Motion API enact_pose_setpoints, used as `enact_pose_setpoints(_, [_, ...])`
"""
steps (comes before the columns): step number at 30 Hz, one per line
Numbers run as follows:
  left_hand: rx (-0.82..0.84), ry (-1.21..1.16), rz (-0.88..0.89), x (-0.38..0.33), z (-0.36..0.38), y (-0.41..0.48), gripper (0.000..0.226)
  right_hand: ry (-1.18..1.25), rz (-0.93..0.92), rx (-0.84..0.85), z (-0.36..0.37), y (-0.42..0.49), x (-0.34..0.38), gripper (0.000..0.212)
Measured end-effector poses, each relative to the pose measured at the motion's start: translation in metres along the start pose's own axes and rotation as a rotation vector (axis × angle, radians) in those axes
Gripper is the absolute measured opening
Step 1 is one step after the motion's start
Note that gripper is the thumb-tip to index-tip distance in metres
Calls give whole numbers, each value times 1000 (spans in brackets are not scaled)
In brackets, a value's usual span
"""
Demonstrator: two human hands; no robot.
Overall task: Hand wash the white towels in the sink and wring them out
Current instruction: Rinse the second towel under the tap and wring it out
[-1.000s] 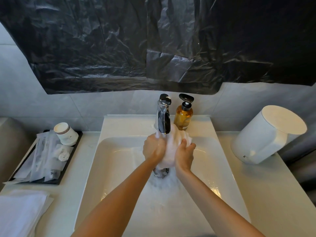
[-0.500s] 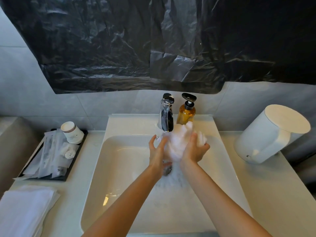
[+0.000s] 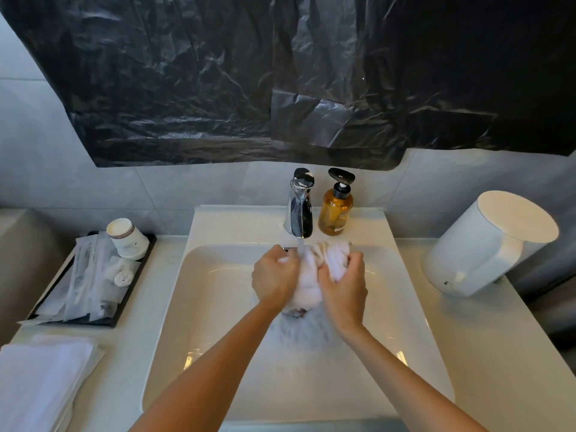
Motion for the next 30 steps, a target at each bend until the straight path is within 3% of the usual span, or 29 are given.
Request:
enact_pose_setpoints(2, [-1, 106, 113, -2, -4, 3, 28, -62, -148, 107, 0, 3, 9, 39])
enact_pose_setpoints(5, [67, 215, 162, -3, -11, 10, 31, -62, -212, 179, 0, 7, 14, 41])
enact_pose_setpoints(7, [196, 244, 134, 3, -12, 16, 38, 18, -188, 180, -1, 9, 16, 37])
enact_pose_setpoints(11, [590, -24, 40, 7, -17, 5, 48, 195, -45, 182, -13, 13, 23, 32])
enact_pose_setpoints(13, [730, 47, 128, 0, -21, -10, 64, 251, -5, 234, -17, 11, 26, 30])
enact_pose_setpoints(15, [768, 200, 244, -6, -22, -19, 96, 272, -12, 343, -16, 5, 29, 31])
enact_pose_setpoints(16, [762, 312, 285, -6, -21, -22, 104, 270, -25, 400, -14, 0, 31, 32])
enact_pose_setpoints(18, [732, 496, 320, -2, -23, -27, 93, 245, -57, 488, -10, -11, 33, 33])
enact_pose_setpoints(21, [611, 442, 344, 3, -32, -33, 53, 292, -59, 559, -9, -22, 39, 30])
enact_pose_setpoints(24, [448, 393, 405, 0, -54, -39, 29, 294, -85, 660, -10, -23, 53, 16])
enact_pose_setpoints(27, [316, 390, 430, -6, -81, -41, 27, -23, -333, 466, -26, -3, 77, 15])
enact_pose_setpoints(30, [230, 370, 460, -9, -107, -40, 28, -377, -657, 377, -27, 17, 118, 49])
Point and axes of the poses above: each hand's wrist, its own y-axis towards the middle knuckle, its own z-axis out of the palm, x = y × z, the point moved 6 cm from there along y, towards the middle knuckle, and after that the axes turned 8 degrees about -z, right-handed, at the moved point
